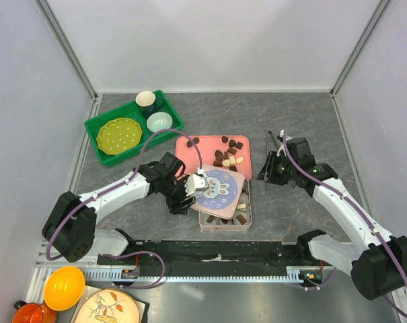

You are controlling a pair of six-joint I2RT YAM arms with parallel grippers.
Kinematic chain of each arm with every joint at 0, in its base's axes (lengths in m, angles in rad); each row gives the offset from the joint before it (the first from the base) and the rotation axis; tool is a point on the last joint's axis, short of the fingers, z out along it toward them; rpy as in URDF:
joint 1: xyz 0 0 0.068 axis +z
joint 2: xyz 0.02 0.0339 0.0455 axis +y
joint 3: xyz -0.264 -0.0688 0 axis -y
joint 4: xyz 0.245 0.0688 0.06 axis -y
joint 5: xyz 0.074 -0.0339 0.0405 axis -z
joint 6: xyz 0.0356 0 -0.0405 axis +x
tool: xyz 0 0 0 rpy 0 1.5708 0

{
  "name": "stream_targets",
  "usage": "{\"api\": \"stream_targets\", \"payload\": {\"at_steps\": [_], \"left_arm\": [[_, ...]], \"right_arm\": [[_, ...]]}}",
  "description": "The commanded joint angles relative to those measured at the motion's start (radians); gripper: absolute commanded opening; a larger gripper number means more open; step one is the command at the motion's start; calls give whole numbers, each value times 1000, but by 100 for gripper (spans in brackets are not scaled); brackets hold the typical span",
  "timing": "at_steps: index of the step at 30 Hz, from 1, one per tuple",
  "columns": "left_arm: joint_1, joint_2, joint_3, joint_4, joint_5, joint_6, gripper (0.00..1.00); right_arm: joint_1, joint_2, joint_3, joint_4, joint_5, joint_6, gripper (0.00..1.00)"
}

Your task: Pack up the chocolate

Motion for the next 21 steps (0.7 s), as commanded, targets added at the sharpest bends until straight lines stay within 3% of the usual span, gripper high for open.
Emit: {"api": "stream_targets", "payload": {"at_steps": [1,13,21], "left_arm": [[-15,6,32,27,-6,-23,66],[-42,-8,29,-10,-40,-8,64],[-65,-28,32,-33,-55,-10,63]], "right_arm": [[-5,-9,-30,-55,134,39,38],[10,10,-207,74,80,136,31],[56,69,-199,154,91,174,30]]}}
